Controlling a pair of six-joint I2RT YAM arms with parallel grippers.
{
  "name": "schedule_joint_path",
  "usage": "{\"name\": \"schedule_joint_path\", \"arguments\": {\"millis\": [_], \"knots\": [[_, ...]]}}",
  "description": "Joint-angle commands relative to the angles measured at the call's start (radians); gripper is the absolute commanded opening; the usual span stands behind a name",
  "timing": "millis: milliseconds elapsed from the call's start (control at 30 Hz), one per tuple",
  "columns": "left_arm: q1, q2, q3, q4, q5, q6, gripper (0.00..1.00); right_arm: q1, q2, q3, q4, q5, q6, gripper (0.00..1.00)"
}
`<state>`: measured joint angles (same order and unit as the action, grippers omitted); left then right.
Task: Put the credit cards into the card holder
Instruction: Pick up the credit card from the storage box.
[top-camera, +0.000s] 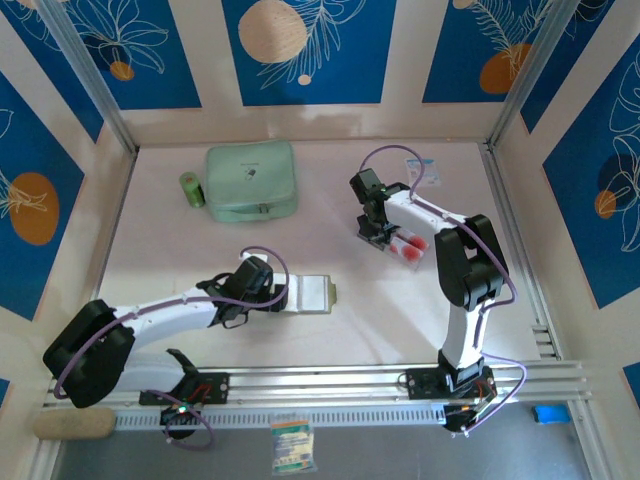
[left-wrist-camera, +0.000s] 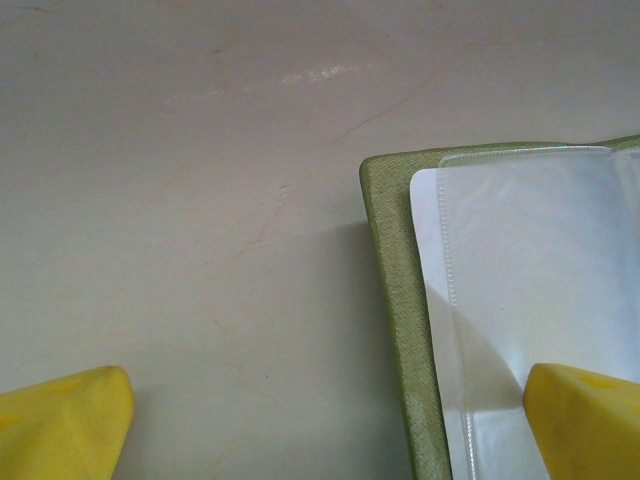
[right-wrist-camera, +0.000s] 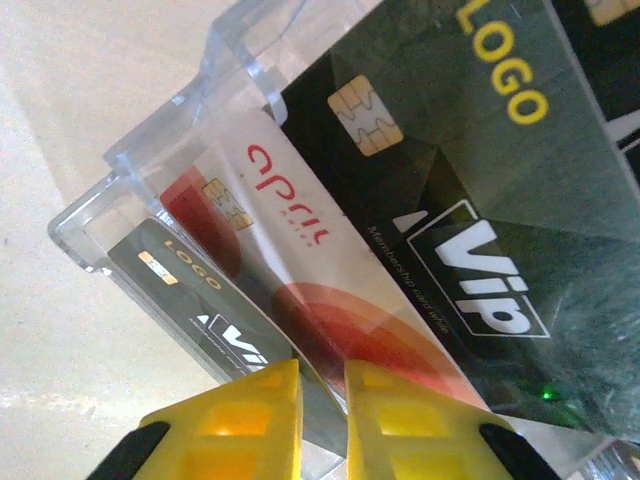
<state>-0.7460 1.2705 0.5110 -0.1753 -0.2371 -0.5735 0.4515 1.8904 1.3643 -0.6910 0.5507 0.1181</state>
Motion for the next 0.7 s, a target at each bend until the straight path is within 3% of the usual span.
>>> {"name": "schedule_joint_path", "arguments": {"millis": [0,267,500,667], "knots": [[0.012,-0.015,-0.012,-0.010,-0.004,0.000,1.00,0.010,-0.024,-0.031,-0.003,-0.070,-0.018,0.15],[0.011,-0.016,-0.015,-0.011,-0.004,-0.002,1.00,0.016,-0.054,-0.062,0.033,-0.136,-0.085,0.02],[0.011,-0.019,-0.018,-0.011,-0.005,-0.001,1.00,0.018,-0.055,-0.068,0.049,-0.185,-0.100,0.10],[0.012,-0.020,-0.019,-0.010,-0.005,-0.004,1.00,0.016,-0.028,-0.054,0.042,-0.187,-0.099,0.10]]}}
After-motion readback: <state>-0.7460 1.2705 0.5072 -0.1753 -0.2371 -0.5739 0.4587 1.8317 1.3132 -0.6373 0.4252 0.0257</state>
